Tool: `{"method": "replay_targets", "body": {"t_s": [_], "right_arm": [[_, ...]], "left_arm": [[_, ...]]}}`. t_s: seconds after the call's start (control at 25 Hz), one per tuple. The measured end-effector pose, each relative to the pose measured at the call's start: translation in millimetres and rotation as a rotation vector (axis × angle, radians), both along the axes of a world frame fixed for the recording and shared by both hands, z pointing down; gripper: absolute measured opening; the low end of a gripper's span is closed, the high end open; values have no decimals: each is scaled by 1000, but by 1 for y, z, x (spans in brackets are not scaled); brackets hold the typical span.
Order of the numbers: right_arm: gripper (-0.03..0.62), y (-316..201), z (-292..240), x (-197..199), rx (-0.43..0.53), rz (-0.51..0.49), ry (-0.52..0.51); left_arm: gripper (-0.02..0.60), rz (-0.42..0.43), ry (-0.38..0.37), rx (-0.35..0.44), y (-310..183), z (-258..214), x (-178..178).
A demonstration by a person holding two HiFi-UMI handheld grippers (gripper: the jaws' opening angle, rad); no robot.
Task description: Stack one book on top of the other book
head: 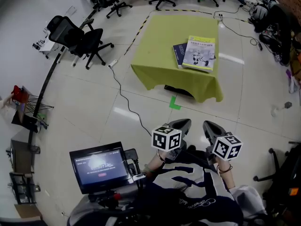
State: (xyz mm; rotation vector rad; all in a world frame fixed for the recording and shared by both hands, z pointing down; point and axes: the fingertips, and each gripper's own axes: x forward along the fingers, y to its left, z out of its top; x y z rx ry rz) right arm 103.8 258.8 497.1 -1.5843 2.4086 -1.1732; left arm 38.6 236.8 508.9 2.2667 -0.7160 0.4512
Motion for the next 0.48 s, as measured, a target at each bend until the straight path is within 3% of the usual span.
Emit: {"method": "replay_targets", "body": {"t_s": [0.48], "right_arm": [[-9, 0, -5, -27, 21, -78, 13]], "left_arm": [[5, -64, 11, 8, 2, -6, -29]]}}
